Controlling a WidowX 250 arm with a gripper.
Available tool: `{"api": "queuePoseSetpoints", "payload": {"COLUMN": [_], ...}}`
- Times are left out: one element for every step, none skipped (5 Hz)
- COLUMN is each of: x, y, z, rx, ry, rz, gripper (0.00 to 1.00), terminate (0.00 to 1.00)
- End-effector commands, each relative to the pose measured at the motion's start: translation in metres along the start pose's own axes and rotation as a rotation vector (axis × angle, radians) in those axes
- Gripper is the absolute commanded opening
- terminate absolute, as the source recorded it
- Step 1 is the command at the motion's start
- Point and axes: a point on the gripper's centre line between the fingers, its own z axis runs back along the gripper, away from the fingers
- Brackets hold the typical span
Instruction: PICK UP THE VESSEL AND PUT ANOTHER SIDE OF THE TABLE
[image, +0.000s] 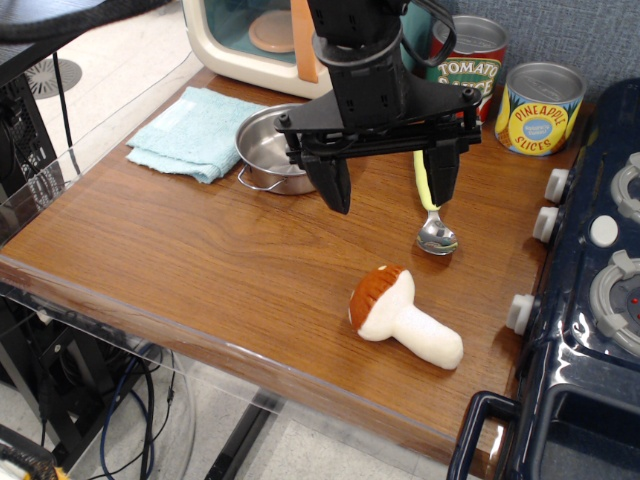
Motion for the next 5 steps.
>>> {"api": "queuePoseSetpoints", "payload": {"x": [0.0, 0.006, 0.019, 0.035, 0.058], "y": [0.0, 0.011, 0.033, 0.056, 0.083], "z": [0.0, 0.004, 0.01, 0.01, 0.002], "rx": [0.0, -0.088, -0.077, -0.059, 0.001], "ry": [0.0, 0.03, -0.001, -0.033, -0.062], "rz": [0.0, 0.019, 0.104, 0.177, 0.259], "gripper": [1.0, 1.0, 1.0, 1.0, 1.0], "terminate": [0.0, 0.0, 0.0, 0.0, 0.0]}}
